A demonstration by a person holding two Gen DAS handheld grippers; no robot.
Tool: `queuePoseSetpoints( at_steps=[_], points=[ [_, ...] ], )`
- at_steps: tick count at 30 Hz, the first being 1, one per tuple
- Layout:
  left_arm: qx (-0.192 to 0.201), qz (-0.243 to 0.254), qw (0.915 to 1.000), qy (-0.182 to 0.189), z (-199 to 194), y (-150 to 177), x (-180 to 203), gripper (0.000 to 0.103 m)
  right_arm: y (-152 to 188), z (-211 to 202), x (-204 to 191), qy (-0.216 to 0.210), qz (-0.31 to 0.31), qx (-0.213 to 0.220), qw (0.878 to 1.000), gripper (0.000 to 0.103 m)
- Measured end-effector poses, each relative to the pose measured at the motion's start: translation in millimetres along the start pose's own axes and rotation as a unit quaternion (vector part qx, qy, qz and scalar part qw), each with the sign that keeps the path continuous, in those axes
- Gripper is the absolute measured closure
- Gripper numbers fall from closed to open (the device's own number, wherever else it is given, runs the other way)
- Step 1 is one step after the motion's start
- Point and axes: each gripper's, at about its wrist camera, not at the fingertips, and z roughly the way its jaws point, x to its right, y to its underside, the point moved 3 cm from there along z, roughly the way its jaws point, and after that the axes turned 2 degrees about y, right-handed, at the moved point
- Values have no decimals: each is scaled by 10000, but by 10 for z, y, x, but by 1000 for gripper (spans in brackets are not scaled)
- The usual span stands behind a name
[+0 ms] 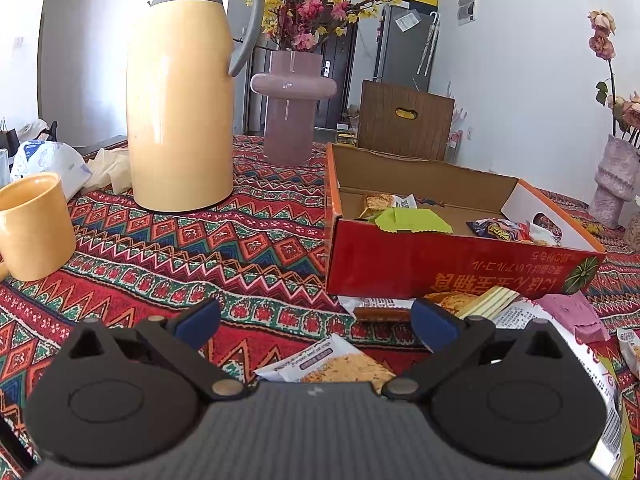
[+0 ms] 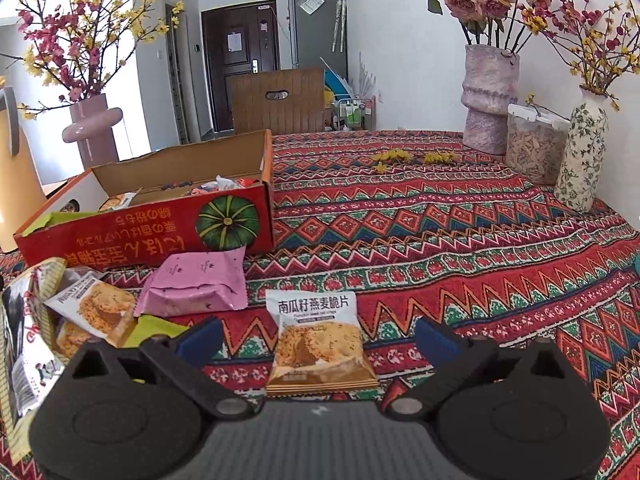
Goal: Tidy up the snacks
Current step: 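Move both tools back toward the remaining snack pile, then grasp the white pumpkin-seed oat crisp packet with the right tool while the left tool grasps a white cookie packet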
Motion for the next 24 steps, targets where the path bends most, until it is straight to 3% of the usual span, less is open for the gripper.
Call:
queuePoseSetpoints(
  at_steps=[9, 14, 16, 24],
  points=[
    [-23, -16, 10000, -70, 10, 7, 1, 0, 36, 279, -27, -81, -54, -351, 9993, 34],
    [-53, -9, 9999, -95, 23, 7, 1, 0, 43, 293, -42, 18, -130, -292, 9995, 41],
    [-64, -11, 9999, -105, 30, 8, 2, 0, 53, 290, -80, 37, -232, -248, 9994, 50],
    [-68, -61, 9998, -157, 37, 6, -14, 0, 88, 202, -134, 180, -234, 57, 9995, 59]
  ],
)
